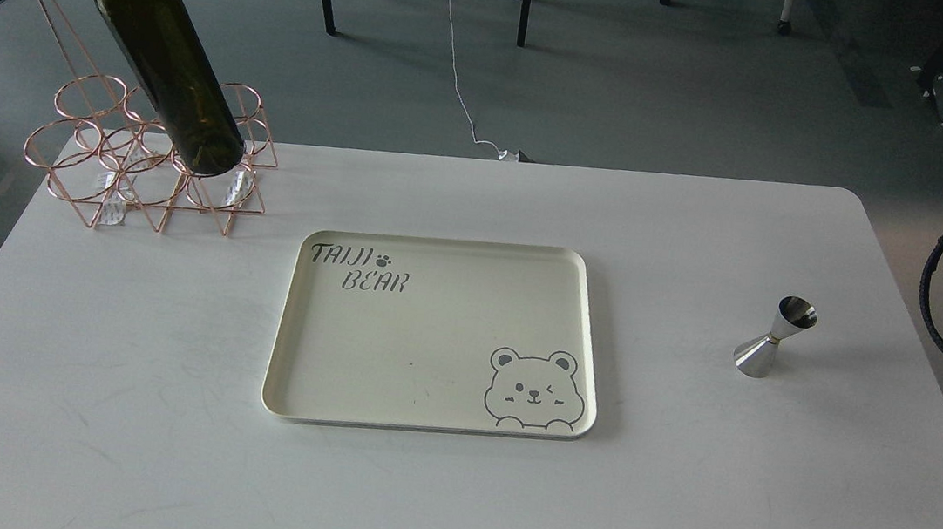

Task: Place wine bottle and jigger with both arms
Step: 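Lower the bottle into a slot of the copper rack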

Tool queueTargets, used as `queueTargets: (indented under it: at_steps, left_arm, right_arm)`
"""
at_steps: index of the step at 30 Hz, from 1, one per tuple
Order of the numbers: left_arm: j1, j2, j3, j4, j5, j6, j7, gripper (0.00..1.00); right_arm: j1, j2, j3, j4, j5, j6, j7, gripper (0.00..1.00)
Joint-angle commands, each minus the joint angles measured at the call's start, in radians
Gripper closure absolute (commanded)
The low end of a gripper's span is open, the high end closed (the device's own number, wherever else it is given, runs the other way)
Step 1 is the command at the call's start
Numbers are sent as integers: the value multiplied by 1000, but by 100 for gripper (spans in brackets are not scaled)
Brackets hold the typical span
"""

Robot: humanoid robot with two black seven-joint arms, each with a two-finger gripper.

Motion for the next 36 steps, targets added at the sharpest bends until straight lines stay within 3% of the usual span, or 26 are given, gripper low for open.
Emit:
queueTargets:
  at_steps: [1,36]
  left_arm:
    - [-19,-1,1,8,0,-2,0,88]
    - [-33,-70,55,90,34,32,0,88]
  right_arm:
    - [0,1,0,0,0,0,0,3]
    - [-2,1,0,0,0,0,0,3]
